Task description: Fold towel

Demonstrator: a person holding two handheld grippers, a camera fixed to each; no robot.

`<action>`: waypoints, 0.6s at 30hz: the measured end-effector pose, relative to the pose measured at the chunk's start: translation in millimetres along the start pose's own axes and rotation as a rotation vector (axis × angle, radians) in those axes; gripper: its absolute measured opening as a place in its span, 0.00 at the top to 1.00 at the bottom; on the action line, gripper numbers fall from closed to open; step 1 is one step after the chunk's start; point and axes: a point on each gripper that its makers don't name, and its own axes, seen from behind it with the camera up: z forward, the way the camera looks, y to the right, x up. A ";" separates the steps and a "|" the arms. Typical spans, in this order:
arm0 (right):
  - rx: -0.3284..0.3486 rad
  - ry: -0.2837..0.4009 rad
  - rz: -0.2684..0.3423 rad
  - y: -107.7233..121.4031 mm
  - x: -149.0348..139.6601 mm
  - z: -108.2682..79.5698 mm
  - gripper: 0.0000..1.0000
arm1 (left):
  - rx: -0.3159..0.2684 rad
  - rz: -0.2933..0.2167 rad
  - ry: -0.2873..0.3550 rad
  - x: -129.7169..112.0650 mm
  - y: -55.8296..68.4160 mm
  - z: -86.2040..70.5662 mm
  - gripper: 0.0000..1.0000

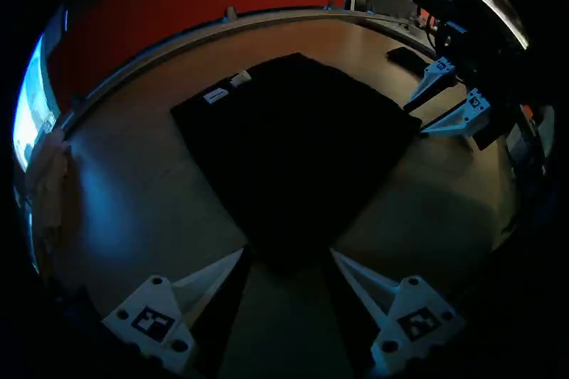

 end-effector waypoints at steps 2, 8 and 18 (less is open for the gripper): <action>-0.001 0.000 0.003 -0.1 0.0 -0.3 0.36 | 0.001 -0.004 -0.002 0.5 0.0 0.1 0.34; -0.005 -0.001 0.012 0.8 -0.5 -1.2 0.51 | 0.015 -0.024 -0.007 1.6 -2.4 0.5 0.46; 0.001 -0.001 0.007 -1.7 0.5 -0.5 0.83 | 0.021 -0.026 -0.016 3.7 -1.2 1.2 0.68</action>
